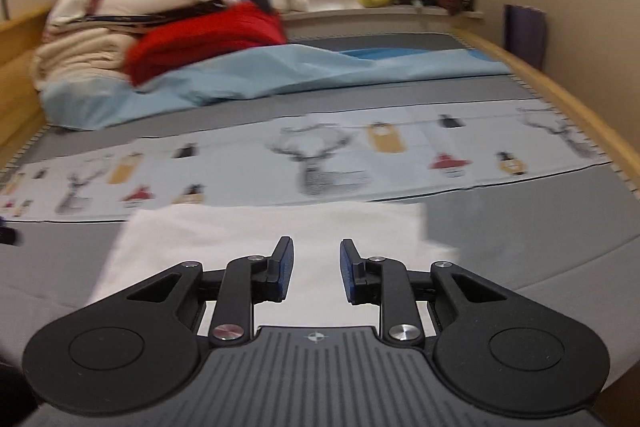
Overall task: Fold small clothes
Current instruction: 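Open both grippers and withdraw from the folded shirt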
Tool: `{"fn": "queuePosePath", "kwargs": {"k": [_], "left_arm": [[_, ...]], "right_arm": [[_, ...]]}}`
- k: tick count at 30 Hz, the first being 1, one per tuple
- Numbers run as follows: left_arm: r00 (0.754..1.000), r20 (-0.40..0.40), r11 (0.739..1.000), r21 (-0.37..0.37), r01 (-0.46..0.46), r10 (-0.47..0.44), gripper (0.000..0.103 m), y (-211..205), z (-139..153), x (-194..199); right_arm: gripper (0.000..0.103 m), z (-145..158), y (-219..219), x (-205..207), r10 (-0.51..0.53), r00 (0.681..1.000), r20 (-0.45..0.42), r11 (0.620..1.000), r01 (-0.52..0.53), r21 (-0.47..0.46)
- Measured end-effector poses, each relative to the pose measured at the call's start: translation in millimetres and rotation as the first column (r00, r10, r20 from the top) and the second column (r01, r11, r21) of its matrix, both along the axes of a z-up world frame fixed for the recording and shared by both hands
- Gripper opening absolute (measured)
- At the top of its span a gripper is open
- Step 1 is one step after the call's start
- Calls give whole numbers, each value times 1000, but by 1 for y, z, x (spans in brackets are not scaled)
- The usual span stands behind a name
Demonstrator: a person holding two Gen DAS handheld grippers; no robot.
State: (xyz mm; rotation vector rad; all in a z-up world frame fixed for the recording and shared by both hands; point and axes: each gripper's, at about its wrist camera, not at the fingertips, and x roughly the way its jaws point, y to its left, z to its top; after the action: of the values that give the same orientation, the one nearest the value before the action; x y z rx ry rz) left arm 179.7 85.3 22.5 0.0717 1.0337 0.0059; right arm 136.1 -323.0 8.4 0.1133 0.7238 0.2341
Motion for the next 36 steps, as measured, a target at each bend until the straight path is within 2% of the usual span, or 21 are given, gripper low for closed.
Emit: {"fn": "queuePosePath", "kwargs": {"k": [2, 4, 5, 6, 8, 17, 24, 28, 31, 36], "left_arm": [[1000, 16, 1000, 13, -5, 5, 71, 0, -1, 2], [1000, 5, 1000, -3, -17, 17, 71, 3, 0, 3], [1000, -7, 1000, -1, -26, 26, 71, 4, -1, 3], [999, -14, 999, 3, -33, 33, 71, 5, -1, 3], [999, -16, 999, 0, -42, 42, 71, 9, -6, 7], [996, -39, 996, -22, -85, 84, 72, 26, -19, 9], [992, -56, 994, -12, -111, 110, 72, 39, -23, 10], [990, -67, 992, -11, -123, 122, 72, 43, -25, 10], [990, -65, 992, -17, -125, 124, 72, 42, -24, 11], [990, -66, 991, -28, -127, 125, 72, 41, -23, 11]], "right_arm": [[26, -3, 24, -5, 43, 999, -3, 999, -43, 7], [26, -3, 48, -15, 98, 994, 44, 995, -98, 8], [23, -6, 59, -15, 127, 991, 49, 992, -127, -5], [16, -10, 72, -16, 159, 986, 43, 987, -158, -30], [12, -14, 94, -18, 209, 977, 50, 976, -205, -74], [12, -31, 156, -21, 346, 938, 29, 931, -339, -139], [12, -49, 200, -17, 439, 899, -12, 888, -436, -148], [13, -62, 229, -19, 506, 860, -65, 848, -510, -142], [14, -74, 252, -23, 565, 820, -92, 802, -572, -171], [27, -92, 283, -32, 633, 763, -132, 734, -645, -210]]}}
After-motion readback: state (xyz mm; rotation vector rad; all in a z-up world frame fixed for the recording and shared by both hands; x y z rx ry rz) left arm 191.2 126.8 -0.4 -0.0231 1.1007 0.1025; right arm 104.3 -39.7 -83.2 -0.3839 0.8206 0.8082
